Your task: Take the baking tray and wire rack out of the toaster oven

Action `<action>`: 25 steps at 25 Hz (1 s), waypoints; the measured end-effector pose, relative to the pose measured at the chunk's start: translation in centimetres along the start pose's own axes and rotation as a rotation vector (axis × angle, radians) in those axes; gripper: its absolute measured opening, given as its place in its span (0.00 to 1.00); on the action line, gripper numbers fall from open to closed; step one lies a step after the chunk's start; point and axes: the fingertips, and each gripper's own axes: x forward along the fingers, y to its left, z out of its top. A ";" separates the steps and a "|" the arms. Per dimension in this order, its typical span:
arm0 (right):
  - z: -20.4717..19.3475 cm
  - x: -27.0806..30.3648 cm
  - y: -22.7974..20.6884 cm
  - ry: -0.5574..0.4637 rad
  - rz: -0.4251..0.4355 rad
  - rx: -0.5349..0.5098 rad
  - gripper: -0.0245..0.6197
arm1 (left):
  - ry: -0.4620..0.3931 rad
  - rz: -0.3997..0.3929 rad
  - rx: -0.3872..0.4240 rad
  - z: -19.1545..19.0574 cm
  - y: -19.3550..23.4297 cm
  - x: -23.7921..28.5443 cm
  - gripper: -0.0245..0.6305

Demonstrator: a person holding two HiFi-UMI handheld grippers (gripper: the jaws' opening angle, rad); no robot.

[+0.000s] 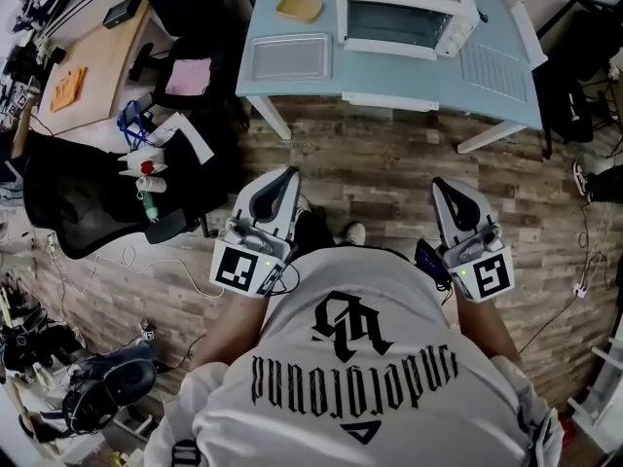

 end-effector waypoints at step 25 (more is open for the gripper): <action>-0.7 0.4 0.4 -0.008 0.000 0.013 0.04 | -0.009 0.013 -0.017 -0.9 0.1 -0.2 0.04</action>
